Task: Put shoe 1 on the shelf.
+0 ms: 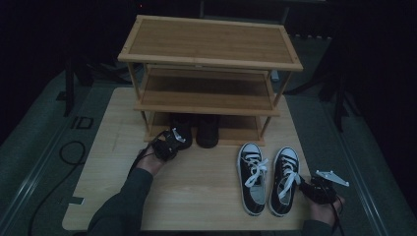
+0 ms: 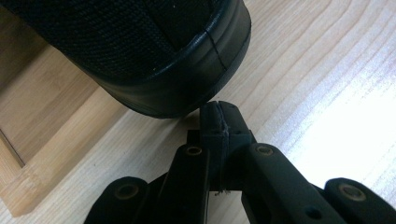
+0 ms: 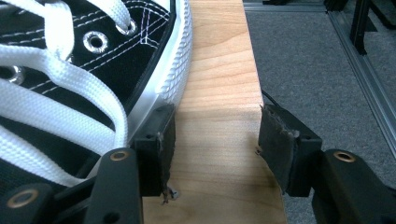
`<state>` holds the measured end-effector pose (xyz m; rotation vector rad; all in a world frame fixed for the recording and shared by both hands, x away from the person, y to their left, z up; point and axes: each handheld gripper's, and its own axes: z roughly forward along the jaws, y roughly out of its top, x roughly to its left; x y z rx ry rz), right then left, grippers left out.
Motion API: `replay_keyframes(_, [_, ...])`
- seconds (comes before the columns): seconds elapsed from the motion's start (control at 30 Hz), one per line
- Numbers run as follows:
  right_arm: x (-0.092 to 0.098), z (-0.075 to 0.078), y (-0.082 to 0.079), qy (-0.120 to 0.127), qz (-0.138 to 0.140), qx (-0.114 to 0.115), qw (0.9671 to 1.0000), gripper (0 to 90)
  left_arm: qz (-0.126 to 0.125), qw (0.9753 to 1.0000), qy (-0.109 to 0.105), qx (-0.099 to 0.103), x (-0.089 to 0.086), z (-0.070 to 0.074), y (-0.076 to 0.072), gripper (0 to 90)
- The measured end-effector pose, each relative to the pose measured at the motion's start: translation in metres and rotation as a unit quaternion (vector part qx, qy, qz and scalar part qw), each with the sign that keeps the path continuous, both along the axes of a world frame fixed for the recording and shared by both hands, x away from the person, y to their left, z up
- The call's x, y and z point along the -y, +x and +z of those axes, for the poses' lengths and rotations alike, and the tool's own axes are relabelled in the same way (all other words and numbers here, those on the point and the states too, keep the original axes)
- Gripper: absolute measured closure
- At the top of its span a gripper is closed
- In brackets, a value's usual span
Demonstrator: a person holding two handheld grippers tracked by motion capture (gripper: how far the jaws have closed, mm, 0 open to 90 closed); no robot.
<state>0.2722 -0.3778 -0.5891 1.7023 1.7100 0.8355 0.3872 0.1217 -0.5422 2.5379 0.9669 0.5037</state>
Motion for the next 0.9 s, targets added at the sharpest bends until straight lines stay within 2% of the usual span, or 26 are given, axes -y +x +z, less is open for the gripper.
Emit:
replay_keyframes(0.37, [0.0, 0.0, 0.0, -0.001, 0.001, 0.0, 1.0, 45.7, -0.008, 1.0, -0.001, -0.002, 0.014, 0.002, 0.01, 90.0])
replay_keyframes(0.63, [0.0, 0.0, 0.0, -0.001, 0.001, 0.0, 1.0, 45.7, -0.006, 0.9999, -0.007, -0.004, 0.012, 0.003, 0.012, 90.0])
replay_keyframes(0.9, [0.0, 0.0, 0.0, -0.001, 0.001, 0.001, 1.0, 45.7, -0.001, 0.9997, -0.025, 0.002, 0.004, 0.006, 0.006, 80.4])
